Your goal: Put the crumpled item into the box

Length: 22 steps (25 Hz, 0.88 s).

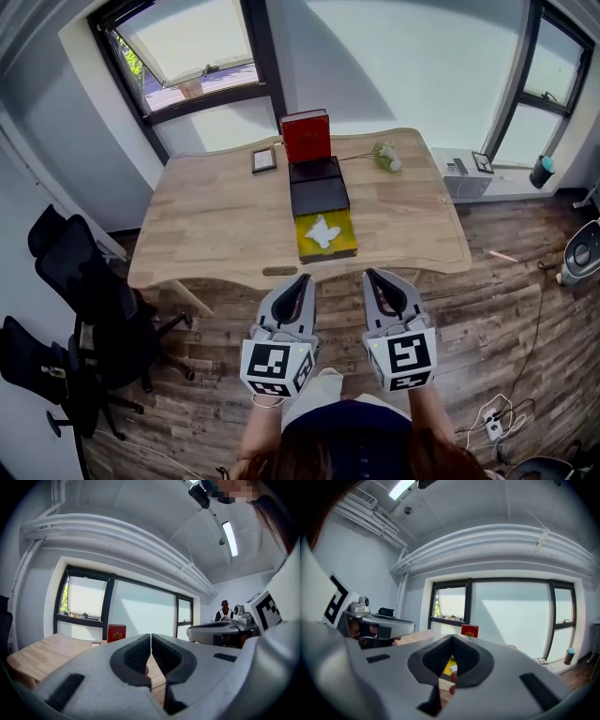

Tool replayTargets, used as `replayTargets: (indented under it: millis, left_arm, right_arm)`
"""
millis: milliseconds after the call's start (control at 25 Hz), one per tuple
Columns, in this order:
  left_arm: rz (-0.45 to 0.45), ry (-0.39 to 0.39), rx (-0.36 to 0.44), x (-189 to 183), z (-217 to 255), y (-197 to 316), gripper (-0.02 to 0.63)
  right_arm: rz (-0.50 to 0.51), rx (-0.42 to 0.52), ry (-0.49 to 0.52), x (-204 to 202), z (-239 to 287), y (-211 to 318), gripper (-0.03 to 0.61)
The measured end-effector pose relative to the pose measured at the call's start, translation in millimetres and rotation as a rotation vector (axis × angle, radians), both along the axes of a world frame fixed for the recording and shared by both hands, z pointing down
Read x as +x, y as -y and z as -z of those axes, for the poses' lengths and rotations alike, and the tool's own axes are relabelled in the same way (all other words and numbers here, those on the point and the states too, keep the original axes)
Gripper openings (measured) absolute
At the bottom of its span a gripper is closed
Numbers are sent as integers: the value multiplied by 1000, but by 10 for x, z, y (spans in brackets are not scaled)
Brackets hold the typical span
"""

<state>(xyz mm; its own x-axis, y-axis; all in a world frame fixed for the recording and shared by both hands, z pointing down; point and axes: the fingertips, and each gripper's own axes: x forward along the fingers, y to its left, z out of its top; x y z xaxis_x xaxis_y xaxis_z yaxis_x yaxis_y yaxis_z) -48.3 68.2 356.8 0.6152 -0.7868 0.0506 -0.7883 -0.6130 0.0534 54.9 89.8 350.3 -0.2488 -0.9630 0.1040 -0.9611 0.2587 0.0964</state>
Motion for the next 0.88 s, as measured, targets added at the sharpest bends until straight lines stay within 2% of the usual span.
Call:
replayTargets:
  millis: [560,880]
  left_arm:
    - [-1,24,7,278,54,-323,29]
    - [8,31,8,272,95,-394,29]
  right_arm:
    - [19,27,36,204,129,-325,23]
    - [8,39,23,217,187,-370,23]
